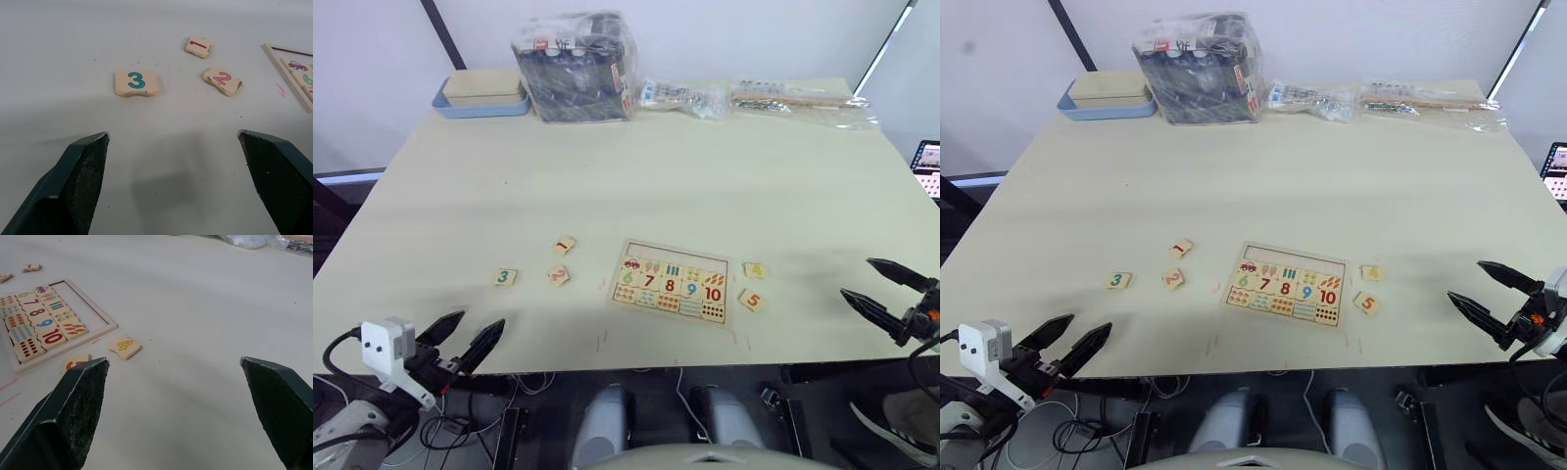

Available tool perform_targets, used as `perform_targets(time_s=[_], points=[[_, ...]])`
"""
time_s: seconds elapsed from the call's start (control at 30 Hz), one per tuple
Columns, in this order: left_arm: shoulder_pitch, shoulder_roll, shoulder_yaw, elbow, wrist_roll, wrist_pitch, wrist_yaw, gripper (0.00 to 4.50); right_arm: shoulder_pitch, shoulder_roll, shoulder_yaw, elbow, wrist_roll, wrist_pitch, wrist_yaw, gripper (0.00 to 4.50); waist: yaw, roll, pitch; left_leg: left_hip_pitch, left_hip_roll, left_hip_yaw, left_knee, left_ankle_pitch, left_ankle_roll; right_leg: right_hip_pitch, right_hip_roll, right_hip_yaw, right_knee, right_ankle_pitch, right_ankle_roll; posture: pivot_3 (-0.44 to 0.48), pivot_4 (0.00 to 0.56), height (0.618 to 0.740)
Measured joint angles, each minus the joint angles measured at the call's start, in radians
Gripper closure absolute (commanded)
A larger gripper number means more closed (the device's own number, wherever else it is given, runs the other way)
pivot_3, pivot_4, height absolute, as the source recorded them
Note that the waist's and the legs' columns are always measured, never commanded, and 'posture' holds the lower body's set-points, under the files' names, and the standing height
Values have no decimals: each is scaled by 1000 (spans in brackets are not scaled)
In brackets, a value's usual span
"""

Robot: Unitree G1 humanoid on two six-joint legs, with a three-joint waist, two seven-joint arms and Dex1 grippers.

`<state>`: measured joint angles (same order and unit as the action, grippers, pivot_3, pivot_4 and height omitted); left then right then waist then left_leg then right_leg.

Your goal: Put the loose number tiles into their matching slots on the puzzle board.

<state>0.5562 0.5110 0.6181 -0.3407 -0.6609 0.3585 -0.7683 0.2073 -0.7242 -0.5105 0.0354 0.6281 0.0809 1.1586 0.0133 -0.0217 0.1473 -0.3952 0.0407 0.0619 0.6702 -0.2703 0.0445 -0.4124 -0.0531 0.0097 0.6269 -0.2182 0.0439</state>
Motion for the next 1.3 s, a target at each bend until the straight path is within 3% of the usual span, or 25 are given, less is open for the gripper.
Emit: perform_targets(time_s=[0.1,0.33,0.63,0.77,0.87,1.1,1.3], points=[[-21,18,-5,20,4,0,-19,26,-2,2,4,-8,0,1,2,0,0,0,0,0,0,0,0,0,0,0,0,0,0,0,0,0,150,740],[-103,159,-8,99,10,-13,-162,26,-40,1,82,-128,23,38,35,0,-1,0,0,0,1,1,0,-1,1,0,1,1,0,0,0,0,150,740],[-196,439,-8,334,71,-113,-507,26,-73,-103,123,-317,126,173,140,0,1,1,1,0,1,1,0,-1,1,-2,0,0,0,0,0,0,150,740],[-350,524,-64,502,112,-171,-622,26,-76,-113,122,-371,140,197,145,0,2,1,1,-1,1,1,0,-1,1,-3,-1,-1,0,0,0,0,150,740],[-398,539,-85,546,124,-181,-646,26,-73,-113,122,-387,143,201,145,0,1,1,1,-1,0,2,0,-1,1,-2,-1,-1,0,0,0,0,150,740],[-726,555,-316,845,264,-289,-738,26,-16,-109,104,-464,154,205,124,0,2,-1,1,-2,0,7,1,-1,1,-1,0,-2,1,0,0,0,150,740],[-827,522,-386,918,313,-325,-739,26,3,-92,101,-472,153,202,106,0,0,-2,0,-2,0,8,1,-1,2,-2,0,-1,1,0,1,0,150,740]])
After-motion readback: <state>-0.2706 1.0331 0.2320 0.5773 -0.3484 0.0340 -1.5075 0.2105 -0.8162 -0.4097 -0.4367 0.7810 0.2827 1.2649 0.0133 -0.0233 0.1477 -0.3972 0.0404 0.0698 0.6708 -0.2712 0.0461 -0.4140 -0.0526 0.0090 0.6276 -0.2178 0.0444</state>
